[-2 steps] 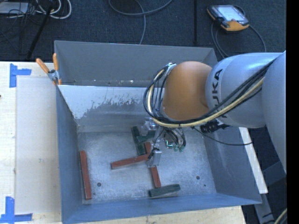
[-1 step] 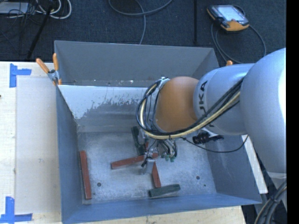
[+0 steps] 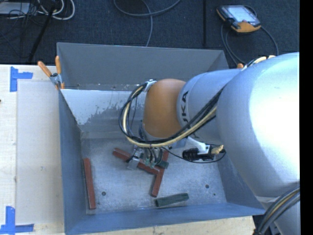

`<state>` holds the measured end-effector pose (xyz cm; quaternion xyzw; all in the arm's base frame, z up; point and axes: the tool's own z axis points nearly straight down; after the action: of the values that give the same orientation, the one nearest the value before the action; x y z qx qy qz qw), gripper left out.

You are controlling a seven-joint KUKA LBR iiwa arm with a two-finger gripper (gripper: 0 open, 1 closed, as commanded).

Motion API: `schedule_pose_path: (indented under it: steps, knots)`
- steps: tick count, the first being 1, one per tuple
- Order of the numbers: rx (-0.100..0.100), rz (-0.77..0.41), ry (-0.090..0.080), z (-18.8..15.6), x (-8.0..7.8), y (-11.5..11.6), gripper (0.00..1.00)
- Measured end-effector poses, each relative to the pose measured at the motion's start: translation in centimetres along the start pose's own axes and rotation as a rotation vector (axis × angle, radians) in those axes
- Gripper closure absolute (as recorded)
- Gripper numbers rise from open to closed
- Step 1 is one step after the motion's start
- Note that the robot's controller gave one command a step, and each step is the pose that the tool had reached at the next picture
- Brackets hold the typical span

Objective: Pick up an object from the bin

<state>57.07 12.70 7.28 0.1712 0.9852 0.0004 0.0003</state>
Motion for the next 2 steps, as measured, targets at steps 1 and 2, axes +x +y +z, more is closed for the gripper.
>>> schedule_pose_path:
  steps: [1, 2]
  knots:
    - [0.0, 0.0, 0.0, 0.0, 0.0, 0.0, 1.0]
    - [0.0, 0.0, 0.0, 0.0, 0.0, 0.0, 1.0]
